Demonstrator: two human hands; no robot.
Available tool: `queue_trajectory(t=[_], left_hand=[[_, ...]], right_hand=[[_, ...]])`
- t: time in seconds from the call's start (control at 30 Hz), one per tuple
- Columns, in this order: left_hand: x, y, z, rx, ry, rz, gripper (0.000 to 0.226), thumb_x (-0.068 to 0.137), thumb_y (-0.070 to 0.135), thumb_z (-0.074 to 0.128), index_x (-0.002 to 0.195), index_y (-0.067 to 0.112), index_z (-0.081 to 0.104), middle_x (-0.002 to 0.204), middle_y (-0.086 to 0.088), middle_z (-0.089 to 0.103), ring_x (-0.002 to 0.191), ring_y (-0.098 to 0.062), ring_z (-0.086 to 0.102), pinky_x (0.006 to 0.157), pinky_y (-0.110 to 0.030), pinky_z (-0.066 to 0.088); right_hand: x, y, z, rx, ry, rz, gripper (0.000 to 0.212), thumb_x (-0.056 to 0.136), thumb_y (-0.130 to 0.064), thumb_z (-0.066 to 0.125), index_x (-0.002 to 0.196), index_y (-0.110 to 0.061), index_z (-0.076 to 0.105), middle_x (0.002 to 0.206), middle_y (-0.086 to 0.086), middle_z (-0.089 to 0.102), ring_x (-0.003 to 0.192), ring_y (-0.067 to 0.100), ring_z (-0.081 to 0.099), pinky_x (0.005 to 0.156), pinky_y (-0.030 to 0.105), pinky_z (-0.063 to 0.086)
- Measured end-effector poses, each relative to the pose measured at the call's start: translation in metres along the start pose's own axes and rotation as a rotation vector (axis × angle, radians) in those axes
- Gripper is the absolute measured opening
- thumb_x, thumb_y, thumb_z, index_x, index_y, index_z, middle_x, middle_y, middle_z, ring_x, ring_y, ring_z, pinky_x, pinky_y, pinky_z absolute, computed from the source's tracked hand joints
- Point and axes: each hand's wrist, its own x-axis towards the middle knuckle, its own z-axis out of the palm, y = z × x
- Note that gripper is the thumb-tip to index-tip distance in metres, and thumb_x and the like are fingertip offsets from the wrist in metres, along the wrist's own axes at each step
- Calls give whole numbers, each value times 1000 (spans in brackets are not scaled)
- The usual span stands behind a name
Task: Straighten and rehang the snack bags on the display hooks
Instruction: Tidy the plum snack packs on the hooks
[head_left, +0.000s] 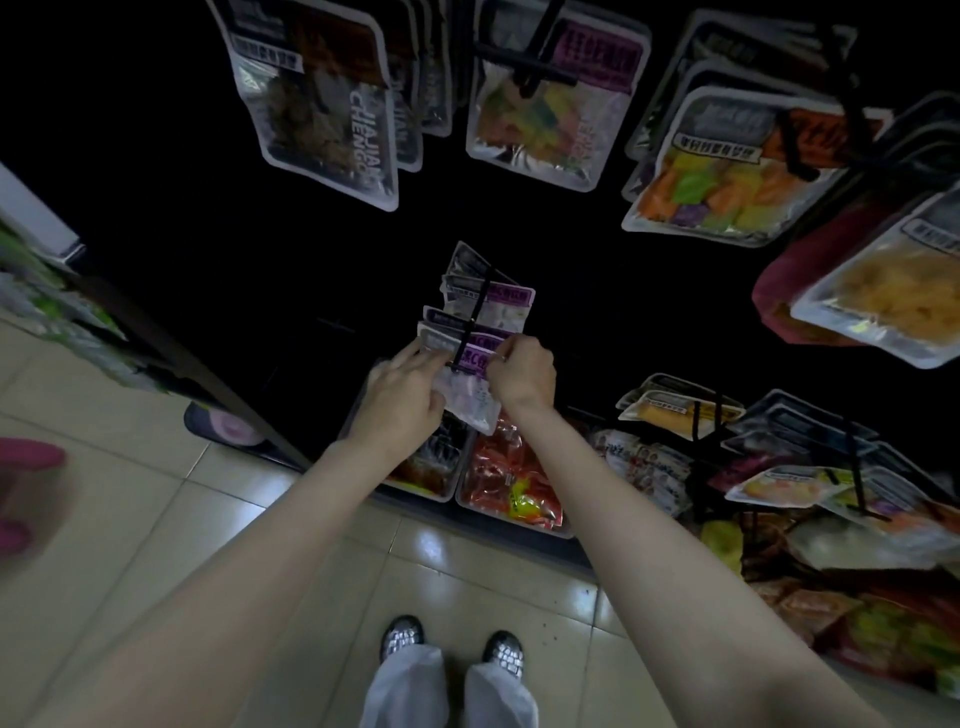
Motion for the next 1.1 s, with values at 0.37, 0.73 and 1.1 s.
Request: queue_trajectory(t=[0.37,0.73,1.1], left_hand=[[-1,1,-1,-12,11,-14,50,89,1,45,138,10,42,142,-6,44,141,-19,23,111,-35,21],[-1,10,-8,112,-35,-61,51,93,11,42,143,16,33,149,1,34,143,-13,11,108,-27,10],[-12,72,-22,94,73,64,52,89,7,48,140,8,36,144,-11,37,132,-28,32,105,-36,22]], right_hand=[[12,-6,2,28,-25,98,13,87,-3,48,83,-7,60,96,15,65,87,30,65,76,34,55],[25,-14,3,212,37,115,42,91,4,39,132,-2,39,126,20,51,111,33,54,83,31,46],[-40,72,-112,295,230,-53,33,90,1,46,122,-10,47,122,11,52,102,22,56,88,34,48]])
